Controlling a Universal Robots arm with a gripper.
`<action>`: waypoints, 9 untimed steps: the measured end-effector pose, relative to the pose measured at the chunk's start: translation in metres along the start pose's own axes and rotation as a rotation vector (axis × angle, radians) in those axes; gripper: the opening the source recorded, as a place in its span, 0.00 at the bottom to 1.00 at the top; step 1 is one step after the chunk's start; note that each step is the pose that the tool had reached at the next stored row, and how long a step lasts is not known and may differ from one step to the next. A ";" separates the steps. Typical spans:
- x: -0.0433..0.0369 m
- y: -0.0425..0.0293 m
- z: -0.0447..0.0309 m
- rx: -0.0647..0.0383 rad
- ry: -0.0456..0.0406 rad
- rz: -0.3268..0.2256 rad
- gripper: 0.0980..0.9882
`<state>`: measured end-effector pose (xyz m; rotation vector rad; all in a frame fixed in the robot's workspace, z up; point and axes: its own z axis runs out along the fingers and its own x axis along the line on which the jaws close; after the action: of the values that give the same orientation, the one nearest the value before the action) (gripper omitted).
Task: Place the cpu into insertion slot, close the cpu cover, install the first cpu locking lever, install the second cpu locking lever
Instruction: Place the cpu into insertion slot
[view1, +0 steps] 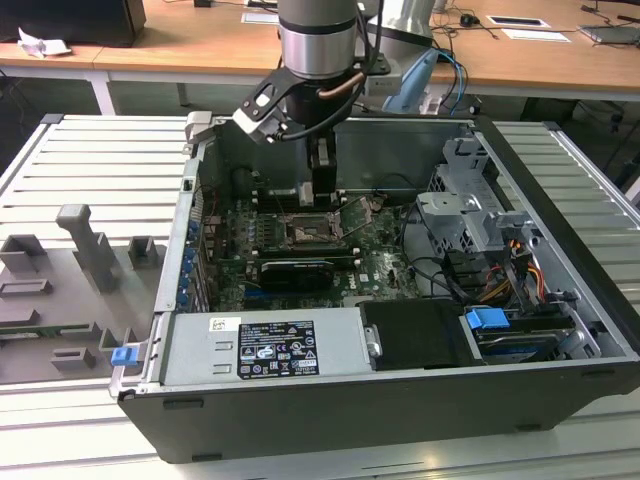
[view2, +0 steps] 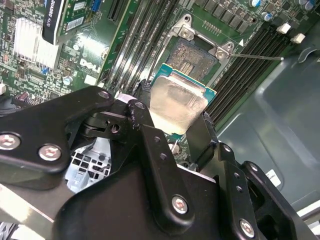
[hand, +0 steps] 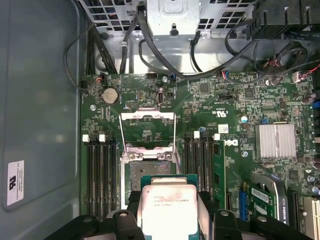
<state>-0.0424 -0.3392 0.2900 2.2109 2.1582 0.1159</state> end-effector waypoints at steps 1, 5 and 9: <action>0.0000 0.0000 0.0004 0.000 0.0000 0.000 0.48; 0.0000 -0.0002 0.0022 0.000 0.0001 0.000 0.48; -0.0001 -0.0003 0.0037 0.000 0.0001 0.000 0.48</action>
<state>-0.0423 -0.3392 0.2863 2.2107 2.1585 0.1159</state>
